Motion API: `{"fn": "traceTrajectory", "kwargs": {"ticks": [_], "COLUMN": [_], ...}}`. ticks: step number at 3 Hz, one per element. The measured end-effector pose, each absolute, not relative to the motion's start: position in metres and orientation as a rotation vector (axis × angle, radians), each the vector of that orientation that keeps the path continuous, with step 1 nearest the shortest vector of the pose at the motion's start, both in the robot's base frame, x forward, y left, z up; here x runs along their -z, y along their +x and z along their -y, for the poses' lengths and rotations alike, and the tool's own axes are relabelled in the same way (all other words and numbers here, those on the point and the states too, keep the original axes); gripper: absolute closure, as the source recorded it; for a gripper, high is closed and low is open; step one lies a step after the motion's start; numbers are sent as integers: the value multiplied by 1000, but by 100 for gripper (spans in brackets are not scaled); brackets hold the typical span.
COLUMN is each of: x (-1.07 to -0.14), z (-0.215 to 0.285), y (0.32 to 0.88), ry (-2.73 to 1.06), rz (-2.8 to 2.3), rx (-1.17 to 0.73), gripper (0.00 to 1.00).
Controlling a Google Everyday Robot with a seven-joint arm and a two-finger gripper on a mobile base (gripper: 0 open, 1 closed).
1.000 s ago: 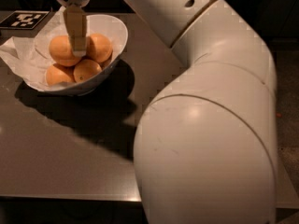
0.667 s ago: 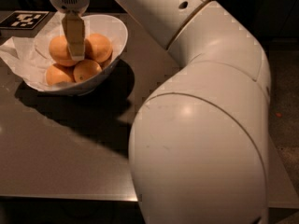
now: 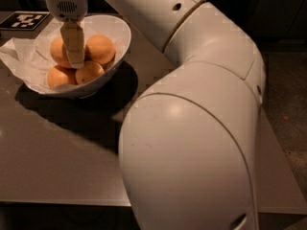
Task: Pick orange from white bowl
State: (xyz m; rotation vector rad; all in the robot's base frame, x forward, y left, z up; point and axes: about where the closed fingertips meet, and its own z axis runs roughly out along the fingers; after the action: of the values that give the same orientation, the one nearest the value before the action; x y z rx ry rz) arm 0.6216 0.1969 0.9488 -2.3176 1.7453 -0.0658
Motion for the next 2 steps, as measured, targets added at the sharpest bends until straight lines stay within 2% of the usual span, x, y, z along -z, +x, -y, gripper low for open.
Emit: {"fn": "traceTrajectory", "kwargs": {"ticks": [2], "x": [-938], "z": [-210], "y": [630], "ry": [-2360], "rz": [-1723], "rx": [65], "gripper": [24]}}
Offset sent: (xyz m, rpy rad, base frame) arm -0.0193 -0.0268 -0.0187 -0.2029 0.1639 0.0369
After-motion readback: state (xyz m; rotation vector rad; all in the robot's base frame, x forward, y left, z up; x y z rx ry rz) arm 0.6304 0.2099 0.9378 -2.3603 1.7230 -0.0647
